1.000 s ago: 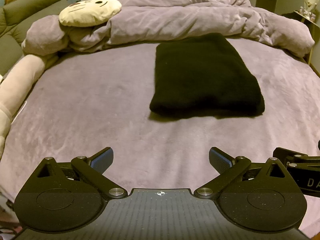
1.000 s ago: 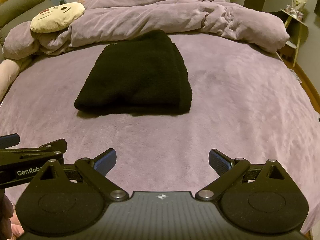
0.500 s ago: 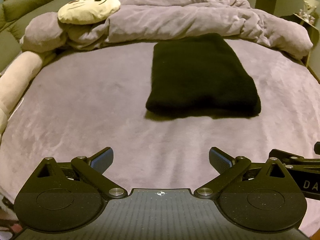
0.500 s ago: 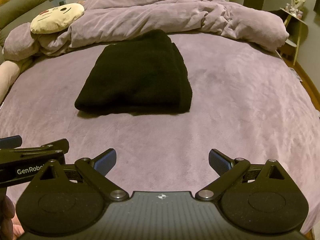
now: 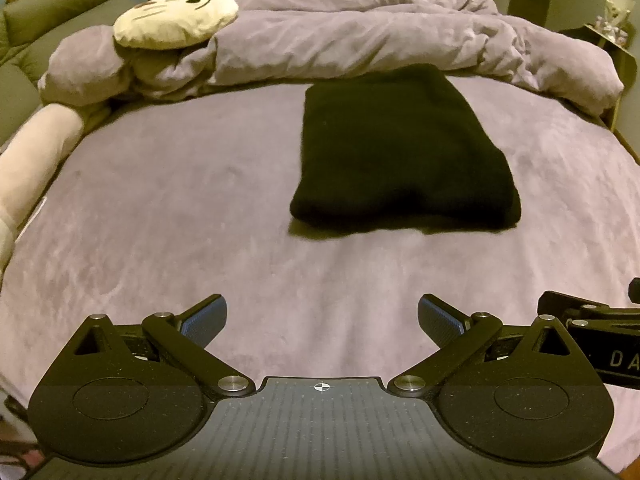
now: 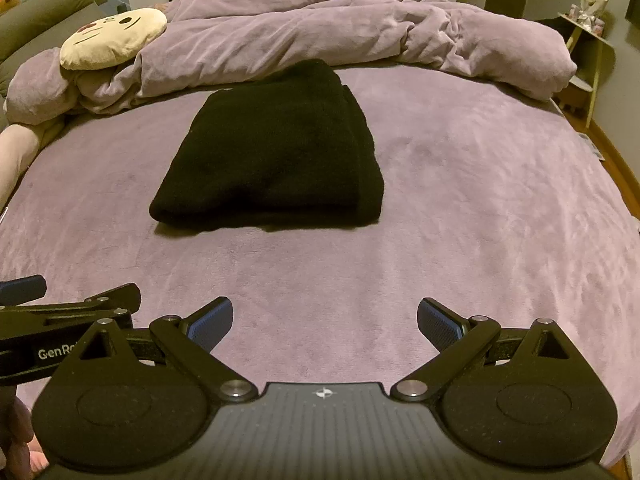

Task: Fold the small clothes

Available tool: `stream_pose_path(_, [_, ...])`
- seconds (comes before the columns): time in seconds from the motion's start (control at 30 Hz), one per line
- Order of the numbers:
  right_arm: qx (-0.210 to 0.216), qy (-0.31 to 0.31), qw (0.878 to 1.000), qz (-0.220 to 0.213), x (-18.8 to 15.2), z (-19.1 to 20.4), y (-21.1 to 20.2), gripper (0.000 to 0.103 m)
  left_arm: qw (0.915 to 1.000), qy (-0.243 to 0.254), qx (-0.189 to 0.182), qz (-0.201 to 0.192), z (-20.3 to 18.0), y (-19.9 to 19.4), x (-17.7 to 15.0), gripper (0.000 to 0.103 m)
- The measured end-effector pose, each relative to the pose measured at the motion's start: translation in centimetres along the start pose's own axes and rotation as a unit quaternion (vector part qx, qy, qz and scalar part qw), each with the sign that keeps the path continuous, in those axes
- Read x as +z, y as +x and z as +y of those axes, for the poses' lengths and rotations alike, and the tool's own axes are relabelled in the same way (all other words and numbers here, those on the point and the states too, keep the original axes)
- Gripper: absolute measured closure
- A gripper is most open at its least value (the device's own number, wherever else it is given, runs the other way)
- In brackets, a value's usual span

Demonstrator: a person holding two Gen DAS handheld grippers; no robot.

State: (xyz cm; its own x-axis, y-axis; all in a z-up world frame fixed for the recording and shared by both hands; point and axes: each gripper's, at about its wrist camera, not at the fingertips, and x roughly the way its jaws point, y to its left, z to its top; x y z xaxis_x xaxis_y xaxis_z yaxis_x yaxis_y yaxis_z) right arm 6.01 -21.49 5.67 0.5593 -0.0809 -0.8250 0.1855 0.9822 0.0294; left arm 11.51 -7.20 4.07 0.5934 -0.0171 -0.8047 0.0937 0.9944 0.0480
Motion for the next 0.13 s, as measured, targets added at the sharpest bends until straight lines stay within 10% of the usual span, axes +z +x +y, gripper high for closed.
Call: stream_pose_path(0.13, [-0.001, 0.001, 1.000, 0.000, 0.00, -0.02, 0.01, 0.004, 1.0000, 0.004, -0.004, 0.000, 0.03, 0.09, -0.15, 0.000])
